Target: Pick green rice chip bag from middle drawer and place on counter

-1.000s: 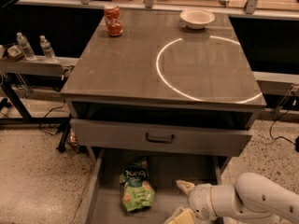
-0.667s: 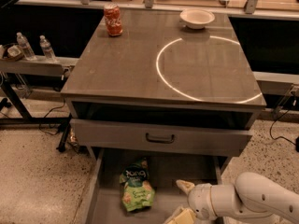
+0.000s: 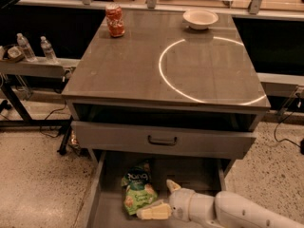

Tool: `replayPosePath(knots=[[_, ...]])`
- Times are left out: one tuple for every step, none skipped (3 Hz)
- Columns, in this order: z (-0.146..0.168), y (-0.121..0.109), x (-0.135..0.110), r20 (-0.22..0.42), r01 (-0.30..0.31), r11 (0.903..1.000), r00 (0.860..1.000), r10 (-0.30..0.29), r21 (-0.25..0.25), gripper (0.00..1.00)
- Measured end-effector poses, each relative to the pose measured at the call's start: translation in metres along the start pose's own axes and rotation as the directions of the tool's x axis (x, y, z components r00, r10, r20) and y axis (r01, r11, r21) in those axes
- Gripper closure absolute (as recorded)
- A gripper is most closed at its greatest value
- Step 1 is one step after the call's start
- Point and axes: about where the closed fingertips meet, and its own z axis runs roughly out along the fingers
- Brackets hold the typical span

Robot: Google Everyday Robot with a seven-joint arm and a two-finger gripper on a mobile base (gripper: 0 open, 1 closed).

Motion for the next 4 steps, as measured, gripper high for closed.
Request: replayPosePath(knots=[[0.026, -0.021, -0.001, 0.058, -0.032, 0.9967, 0.998, 0.028, 0.075, 0.00], [0.051, -0.036, 0.006, 0.039, -0.026, 0.9859, 0.999, 0.020, 0.165, 0.00], [0.074, -0.050, 0.016, -0.065, 0.018, 0.9578, 0.998, 0.001, 0.287, 0.00], [0.085, -0.054, 0.012, -0.114, 0.049, 0.9419, 0.993, -0.011, 0.332, 0.00]])
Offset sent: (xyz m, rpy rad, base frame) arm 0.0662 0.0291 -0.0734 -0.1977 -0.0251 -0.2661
